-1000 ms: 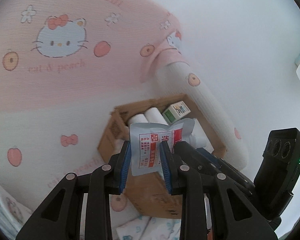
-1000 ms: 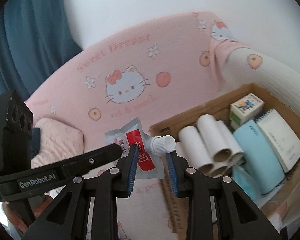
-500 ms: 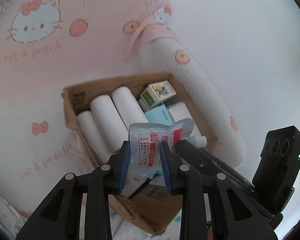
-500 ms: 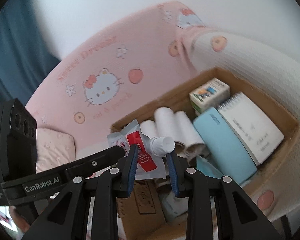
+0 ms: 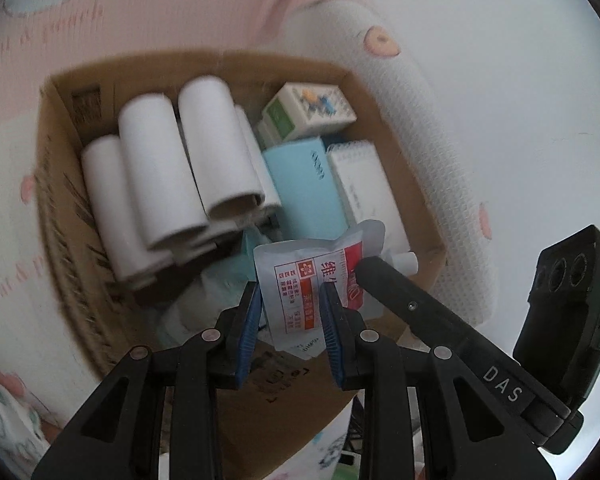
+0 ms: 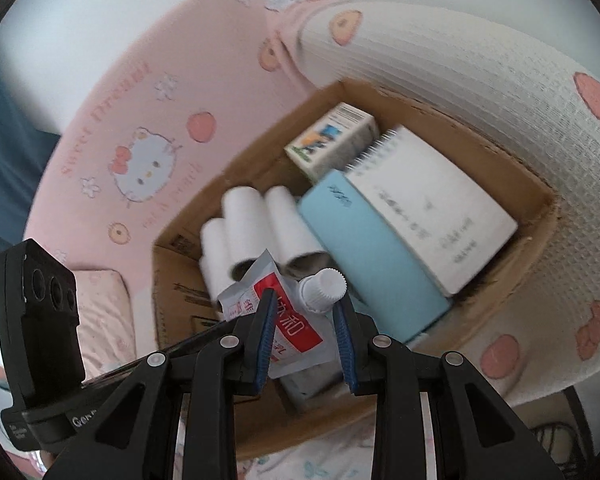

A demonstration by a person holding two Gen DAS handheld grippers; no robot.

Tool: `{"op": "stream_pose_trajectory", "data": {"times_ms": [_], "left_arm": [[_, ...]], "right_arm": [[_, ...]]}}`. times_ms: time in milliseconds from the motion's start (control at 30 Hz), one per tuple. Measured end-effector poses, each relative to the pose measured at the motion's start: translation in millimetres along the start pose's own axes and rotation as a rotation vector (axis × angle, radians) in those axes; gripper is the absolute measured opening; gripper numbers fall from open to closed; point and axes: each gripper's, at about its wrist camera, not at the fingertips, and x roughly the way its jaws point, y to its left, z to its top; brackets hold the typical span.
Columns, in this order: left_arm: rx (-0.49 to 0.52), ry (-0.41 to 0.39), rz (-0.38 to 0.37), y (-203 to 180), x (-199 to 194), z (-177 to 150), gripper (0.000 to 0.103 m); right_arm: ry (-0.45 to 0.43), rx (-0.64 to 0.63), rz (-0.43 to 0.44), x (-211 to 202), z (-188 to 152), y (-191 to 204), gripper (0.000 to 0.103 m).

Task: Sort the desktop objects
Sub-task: 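Carry the held pouch with the left tool over the cardboard box, then lower the pouch into the box beside the blue notebook with the left tool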

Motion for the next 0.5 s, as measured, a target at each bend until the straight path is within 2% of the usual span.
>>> {"op": "stream_pose_trajectory", "data": {"times_ms": [133,367,500], "left_arm": [[-0.079,0.082,0.011,5.4,20.6,-0.4,0.031],[-0.136,0.145,0.083,6.4,41.7,3.3,0.029],[-0.172,0.184,0.124,9.2,56.5,6.3,0.029]], "right_arm": [[0.077,0.025,-0.026,12.3,3.0,-12.4,0.026],[0.115,0.009,-0.052,19.8,13.0,-13.7,0.026],[0.145,-0.021,-0.107,26.8,19.9,-12.6,0.026]]}}
